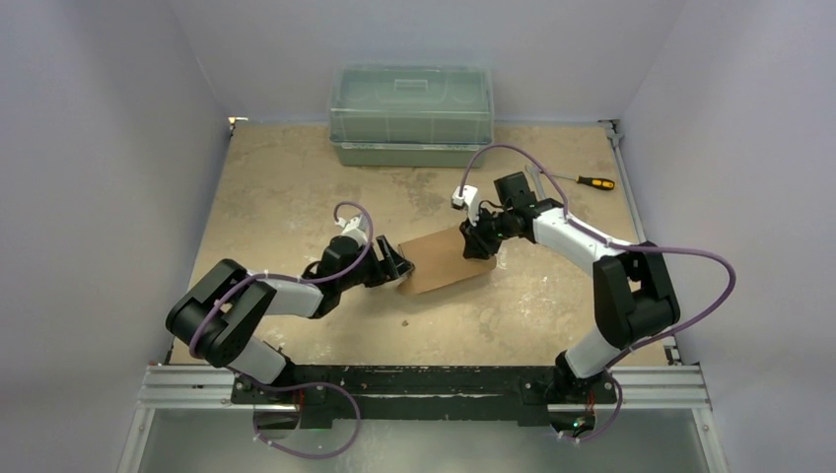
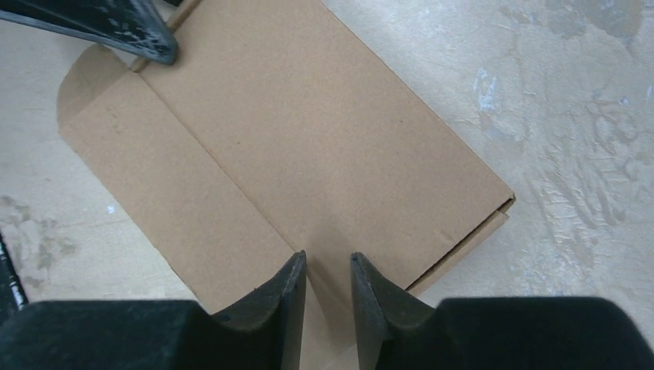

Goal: Fold the paper box

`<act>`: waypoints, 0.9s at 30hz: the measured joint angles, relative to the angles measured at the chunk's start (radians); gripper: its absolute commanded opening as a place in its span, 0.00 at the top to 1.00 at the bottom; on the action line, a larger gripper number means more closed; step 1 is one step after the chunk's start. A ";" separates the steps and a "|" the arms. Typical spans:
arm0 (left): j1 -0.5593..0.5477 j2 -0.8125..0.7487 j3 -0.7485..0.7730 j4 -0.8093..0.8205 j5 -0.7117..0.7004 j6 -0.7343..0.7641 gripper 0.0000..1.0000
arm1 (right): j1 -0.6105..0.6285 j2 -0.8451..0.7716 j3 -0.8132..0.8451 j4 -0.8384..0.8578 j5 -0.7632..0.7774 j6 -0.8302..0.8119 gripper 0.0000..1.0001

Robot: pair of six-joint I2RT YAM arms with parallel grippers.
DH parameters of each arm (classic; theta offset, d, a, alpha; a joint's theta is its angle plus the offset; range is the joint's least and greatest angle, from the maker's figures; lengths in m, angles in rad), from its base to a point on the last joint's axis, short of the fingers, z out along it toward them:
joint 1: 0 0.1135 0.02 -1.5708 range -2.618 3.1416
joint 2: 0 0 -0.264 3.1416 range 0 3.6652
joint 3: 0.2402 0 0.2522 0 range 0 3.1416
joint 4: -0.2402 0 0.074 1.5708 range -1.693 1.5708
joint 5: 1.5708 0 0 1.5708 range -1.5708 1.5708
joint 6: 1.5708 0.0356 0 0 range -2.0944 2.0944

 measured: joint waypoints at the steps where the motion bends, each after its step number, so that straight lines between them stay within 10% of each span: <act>1: 0.000 0.002 0.000 0.000 -0.001 -0.005 0.37 | 0.000 -0.002 0.003 -0.008 -0.011 0.001 0.63; 14: -0.002 0.025 0.038 -0.006 0.005 -0.012 0.54 | -0.192 -0.116 -0.005 0.097 -0.205 0.277 0.12; 27: -0.002 0.035 0.047 -0.002 0.013 -0.008 0.50 | -0.240 0.193 -0.023 0.157 -0.241 0.554 0.38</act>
